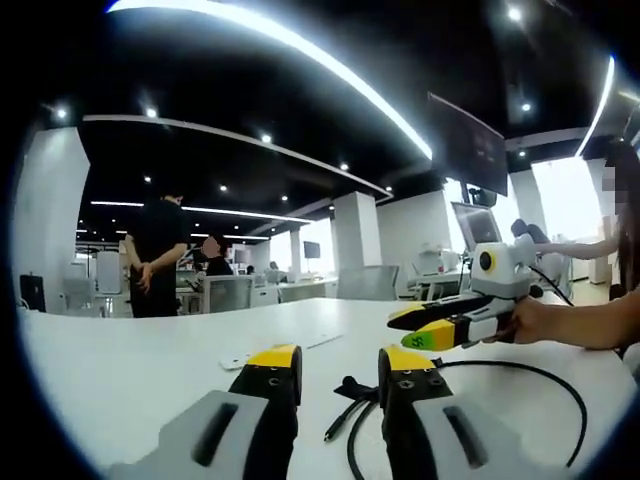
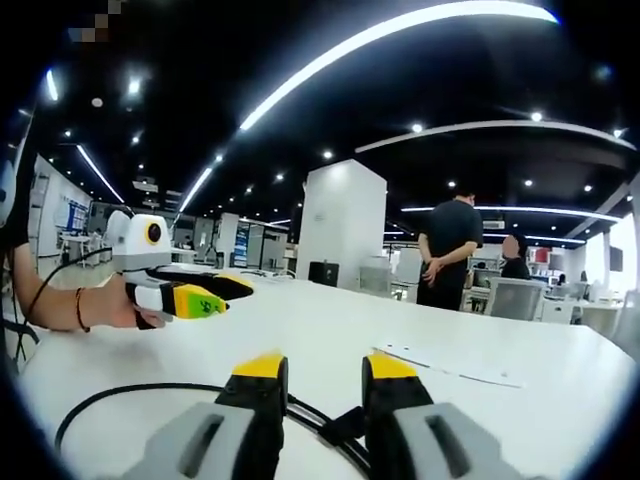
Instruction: Find the charging cable on the desk, coil it up and secure with Velcro.
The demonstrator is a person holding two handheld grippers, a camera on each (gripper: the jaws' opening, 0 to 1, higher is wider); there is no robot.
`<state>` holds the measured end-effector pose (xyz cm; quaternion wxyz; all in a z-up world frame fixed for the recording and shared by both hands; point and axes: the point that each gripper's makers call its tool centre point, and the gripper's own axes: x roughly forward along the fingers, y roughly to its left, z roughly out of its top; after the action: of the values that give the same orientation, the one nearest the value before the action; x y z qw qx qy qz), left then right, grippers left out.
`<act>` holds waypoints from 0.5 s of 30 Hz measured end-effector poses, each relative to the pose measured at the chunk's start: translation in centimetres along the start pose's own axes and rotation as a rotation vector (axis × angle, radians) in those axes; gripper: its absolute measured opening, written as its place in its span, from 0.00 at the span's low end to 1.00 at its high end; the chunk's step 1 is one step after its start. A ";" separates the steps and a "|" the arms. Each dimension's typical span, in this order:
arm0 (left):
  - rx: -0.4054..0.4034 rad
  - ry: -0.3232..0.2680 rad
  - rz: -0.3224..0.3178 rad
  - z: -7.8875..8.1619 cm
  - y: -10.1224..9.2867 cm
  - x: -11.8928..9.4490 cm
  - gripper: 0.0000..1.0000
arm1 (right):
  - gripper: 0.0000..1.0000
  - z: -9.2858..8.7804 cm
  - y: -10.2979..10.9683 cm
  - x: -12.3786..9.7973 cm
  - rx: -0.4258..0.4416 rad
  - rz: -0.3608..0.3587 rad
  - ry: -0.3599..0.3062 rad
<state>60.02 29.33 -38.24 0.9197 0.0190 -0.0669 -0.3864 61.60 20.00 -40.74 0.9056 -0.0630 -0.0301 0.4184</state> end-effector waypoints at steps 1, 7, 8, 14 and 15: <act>0.001 -0.004 -0.001 0.2 0.0 0.0 0.31 | 0.31 0.0 0.0 0.0 -0.001 0.001 0.003; 0.004 -0.001 0.008 0.0 0.2 -0.2 0.31 | 0.31 -0.2 0.3 0.1 -0.006 0.011 0.009; 0.006 0.003 0.009 -0.1 0.2 -0.2 0.31 | 0.31 -0.2 0.3 0.1 -0.005 0.014 0.009; 0.012 0.010 0.004 -0.2 0.0 -0.2 0.31 | 0.31 -0.1 0.2 0.0 -0.005 0.013 0.007; 0.013 0.010 0.006 -0.2 0.0 -0.2 0.31 | 0.31 -0.2 0.3 0.0 -0.005 0.013 0.007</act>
<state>59.95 29.44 -38.48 0.9210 0.0265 -0.0646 -0.3833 61.44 20.18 -40.93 0.9029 -0.0670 -0.0274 0.4238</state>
